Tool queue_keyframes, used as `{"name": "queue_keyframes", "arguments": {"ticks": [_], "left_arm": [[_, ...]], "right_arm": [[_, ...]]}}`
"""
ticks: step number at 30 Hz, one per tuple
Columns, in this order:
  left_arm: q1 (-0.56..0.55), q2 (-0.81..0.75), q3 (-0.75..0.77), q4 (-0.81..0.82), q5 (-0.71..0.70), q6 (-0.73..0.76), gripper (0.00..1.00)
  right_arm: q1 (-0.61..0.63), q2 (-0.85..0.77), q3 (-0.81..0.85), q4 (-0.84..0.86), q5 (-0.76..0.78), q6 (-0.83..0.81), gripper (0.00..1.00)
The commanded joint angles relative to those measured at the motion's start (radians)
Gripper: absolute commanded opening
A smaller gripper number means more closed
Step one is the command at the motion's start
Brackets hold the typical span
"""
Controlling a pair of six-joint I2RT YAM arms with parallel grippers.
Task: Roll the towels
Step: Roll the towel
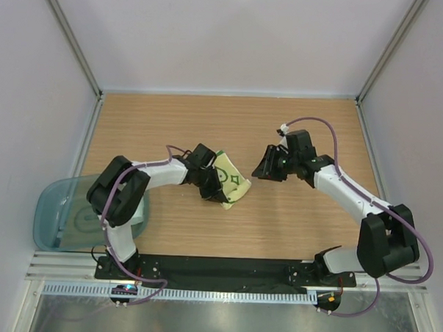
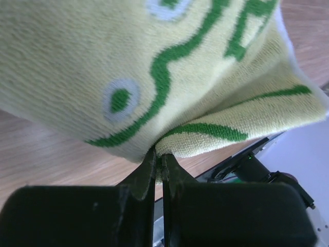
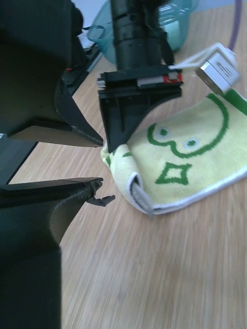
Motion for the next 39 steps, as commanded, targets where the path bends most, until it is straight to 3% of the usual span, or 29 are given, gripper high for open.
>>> {"name": "queue_keyframes", "arguments": {"ticks": [1,12,34,39], "left_arm": [[0.021,0.033,-0.014,0.026,0.049,-0.033,0.0],[0.03,0.114,0.061,-0.069,0.018,0.056,0.0],[0.033,0.163,0.184,-0.236,-0.045,0.191,0.01],[0.032,0.154,0.214,-0.301,-0.115,0.252,0.08]], "right_arm": [[0.046,-0.016,-0.043,0.146,-0.094,-0.011,0.37],[0.165,0.127,-0.05,0.273,-0.093,-0.006,0.31],[0.064,0.384,0.012,0.298,0.045,-0.014,0.25],[0.064,0.423,0.004,0.297,0.073,0.003,0.25]]}}
